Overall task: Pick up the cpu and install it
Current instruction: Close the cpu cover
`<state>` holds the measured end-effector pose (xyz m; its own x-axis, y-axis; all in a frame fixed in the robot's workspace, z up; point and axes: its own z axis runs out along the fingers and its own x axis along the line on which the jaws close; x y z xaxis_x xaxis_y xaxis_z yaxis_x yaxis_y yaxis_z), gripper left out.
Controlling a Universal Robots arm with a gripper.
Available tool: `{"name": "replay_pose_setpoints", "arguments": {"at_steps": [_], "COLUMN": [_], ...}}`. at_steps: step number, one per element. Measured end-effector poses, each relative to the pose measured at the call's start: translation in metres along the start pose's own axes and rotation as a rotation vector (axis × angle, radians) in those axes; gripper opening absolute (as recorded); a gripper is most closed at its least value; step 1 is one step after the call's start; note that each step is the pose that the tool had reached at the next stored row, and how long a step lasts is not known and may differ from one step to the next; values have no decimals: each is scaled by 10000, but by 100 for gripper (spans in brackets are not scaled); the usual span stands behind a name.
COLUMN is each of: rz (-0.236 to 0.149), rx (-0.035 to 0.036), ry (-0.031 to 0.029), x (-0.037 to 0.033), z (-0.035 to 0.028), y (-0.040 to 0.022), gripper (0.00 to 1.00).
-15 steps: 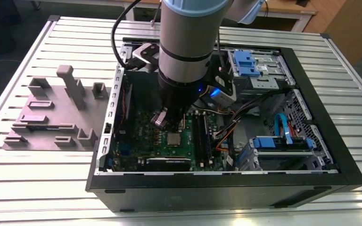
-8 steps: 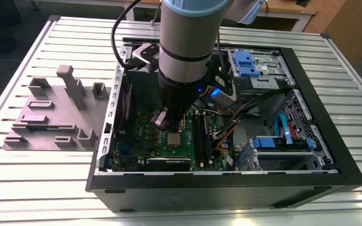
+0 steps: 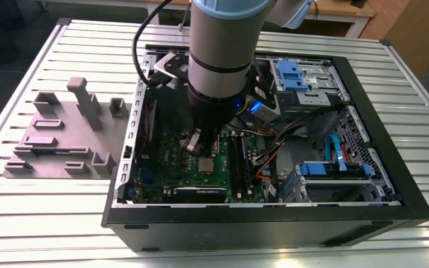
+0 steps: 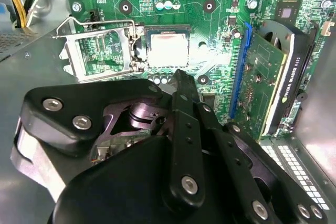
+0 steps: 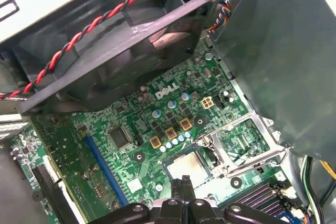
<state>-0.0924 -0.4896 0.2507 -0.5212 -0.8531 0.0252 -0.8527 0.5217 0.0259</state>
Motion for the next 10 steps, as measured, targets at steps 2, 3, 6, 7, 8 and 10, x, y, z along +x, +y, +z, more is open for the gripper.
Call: {"name": "replay_pose_setpoints", "arguments": {"at_steps": [2, 3, 6, 7, 8, 10], "rz": [0, -1, -2, -4, -5, -9], "rx": [0, 0, 0, 0, 0, 0], "ry": [-1, 0, -2, -2, 0, -1], "x": [0, 0, -4, -9, -17, -35], "z": [0, 0, 1, 1, 0, -1], "y": [0, 0, -5, -13, -25, -57], "gripper": [10, 10, 10, 10, 10, 10]}}
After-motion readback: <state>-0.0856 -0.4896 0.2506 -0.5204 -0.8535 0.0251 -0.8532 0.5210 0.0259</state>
